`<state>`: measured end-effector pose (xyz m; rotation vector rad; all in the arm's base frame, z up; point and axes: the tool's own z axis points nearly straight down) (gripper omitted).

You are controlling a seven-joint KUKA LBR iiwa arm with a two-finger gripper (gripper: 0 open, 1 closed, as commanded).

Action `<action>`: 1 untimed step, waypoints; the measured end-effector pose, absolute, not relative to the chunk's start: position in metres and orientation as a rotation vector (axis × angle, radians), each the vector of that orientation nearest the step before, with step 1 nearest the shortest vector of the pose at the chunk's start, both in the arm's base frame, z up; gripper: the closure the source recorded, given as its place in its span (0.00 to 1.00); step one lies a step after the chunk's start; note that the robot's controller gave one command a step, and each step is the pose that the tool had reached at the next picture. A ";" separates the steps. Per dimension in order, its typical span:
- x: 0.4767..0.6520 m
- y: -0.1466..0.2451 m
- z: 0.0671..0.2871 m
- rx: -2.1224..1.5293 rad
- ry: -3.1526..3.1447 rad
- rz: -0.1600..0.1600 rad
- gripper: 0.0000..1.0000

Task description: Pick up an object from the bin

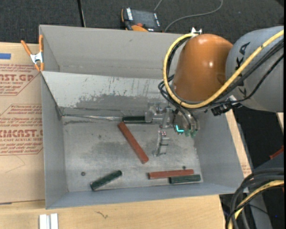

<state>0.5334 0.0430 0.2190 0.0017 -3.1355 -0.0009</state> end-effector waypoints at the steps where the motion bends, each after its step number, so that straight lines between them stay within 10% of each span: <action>1: 0.498 -0.014 0.138 0.343 -3.117 0.001 0.00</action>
Offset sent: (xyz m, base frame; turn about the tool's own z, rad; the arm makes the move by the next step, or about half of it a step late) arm -0.0344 -0.0565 -0.0788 -0.2200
